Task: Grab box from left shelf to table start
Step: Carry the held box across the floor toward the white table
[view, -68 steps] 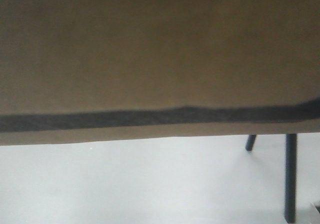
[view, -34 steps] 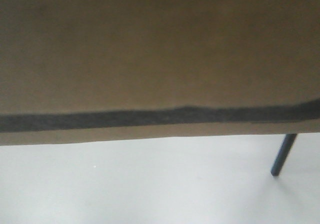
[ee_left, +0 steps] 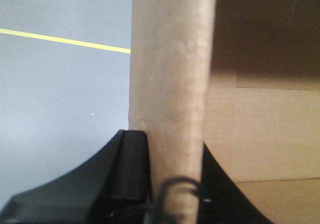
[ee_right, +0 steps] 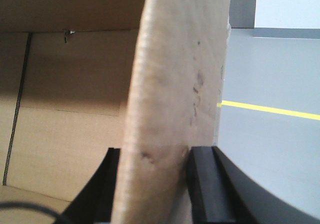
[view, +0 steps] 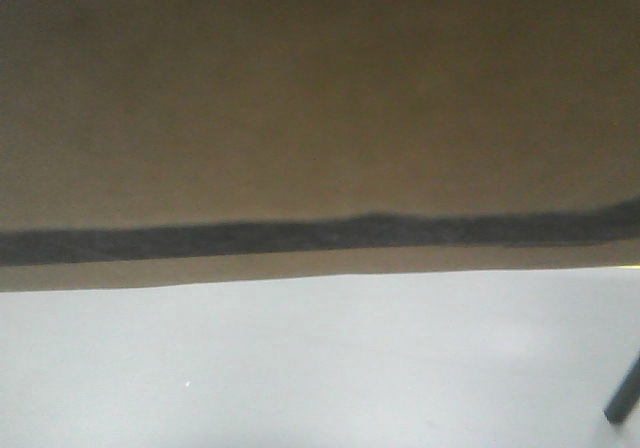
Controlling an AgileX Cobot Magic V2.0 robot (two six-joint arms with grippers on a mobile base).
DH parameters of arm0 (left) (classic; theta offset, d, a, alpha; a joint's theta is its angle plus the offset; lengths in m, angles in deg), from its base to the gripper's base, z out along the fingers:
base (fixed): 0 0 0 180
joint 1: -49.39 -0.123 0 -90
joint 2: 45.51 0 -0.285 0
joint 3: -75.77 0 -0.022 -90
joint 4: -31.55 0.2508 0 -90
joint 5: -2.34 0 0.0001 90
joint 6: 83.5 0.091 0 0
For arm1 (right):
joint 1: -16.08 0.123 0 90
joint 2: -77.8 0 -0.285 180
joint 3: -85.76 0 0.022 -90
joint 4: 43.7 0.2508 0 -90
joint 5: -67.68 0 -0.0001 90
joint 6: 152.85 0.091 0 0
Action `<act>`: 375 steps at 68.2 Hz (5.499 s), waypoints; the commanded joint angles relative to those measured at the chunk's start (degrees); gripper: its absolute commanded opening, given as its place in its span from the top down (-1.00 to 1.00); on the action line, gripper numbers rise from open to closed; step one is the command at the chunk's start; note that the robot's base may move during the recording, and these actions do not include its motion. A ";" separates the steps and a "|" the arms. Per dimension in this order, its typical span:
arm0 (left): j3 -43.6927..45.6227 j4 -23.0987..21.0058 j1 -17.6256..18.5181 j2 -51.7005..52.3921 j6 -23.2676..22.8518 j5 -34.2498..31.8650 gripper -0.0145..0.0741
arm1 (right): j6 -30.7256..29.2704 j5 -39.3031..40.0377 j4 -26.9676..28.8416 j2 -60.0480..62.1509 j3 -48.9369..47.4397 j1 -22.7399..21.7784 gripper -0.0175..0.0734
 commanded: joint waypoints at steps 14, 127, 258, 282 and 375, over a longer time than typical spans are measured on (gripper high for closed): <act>2.00 1.74 0.28 -0.44 -1.48 -10.63 0.88 | -0.26 9.27 -5.02 -1.10 -1.57 -0.27 0.48; 2.00 1.74 0.28 -0.44 -1.48 -10.63 0.88 | -0.26 9.27 -5.02 -1.10 -1.57 -0.27 0.48; 2.00 1.74 0.28 -0.44 -1.48 -10.63 0.88 | -0.26 9.21 -5.02 -1.10 -1.57 -0.27 0.48; 2.00 1.74 0.28 -0.44 -1.48 -10.63 0.88 | -0.26 9.21 -5.02 -1.10 -1.57 -0.27 0.48; 2.00 1.74 0.28 -0.44 -1.48 -10.74 0.88 | -0.26 9.21 -5.02 -1.10 -1.57 -0.33 0.48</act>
